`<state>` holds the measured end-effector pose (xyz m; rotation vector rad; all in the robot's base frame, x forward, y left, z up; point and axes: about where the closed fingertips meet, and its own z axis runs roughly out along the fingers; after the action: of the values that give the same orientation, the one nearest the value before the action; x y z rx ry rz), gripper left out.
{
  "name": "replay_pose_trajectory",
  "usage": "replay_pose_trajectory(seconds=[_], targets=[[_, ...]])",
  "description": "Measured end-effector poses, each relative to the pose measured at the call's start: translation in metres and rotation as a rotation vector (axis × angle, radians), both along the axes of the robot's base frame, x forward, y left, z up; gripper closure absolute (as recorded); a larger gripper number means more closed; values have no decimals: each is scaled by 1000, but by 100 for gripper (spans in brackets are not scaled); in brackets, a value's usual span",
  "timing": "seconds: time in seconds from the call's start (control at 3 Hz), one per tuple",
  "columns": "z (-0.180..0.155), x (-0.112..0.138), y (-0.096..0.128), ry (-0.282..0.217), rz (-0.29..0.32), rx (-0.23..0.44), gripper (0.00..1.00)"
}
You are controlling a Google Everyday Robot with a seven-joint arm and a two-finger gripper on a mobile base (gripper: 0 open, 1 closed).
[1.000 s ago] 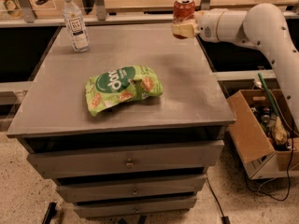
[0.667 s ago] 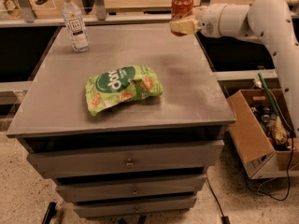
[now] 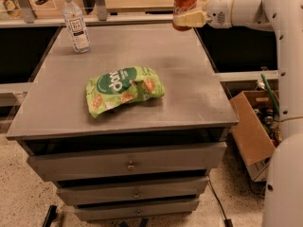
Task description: Pick coke can
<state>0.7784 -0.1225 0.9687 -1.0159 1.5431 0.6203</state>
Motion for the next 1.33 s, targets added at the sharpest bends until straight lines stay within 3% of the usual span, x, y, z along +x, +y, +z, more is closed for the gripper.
replay_pose_trajectory(seconds=[0.33,0.67,1.0,1.33], targets=[[-1,-19,3,32,118,-17,100],[-6,-34,6,66,199,-43,100],[-6,-40,11,75,246,-43,100],[0,-35,13,65,242,-25,100]])
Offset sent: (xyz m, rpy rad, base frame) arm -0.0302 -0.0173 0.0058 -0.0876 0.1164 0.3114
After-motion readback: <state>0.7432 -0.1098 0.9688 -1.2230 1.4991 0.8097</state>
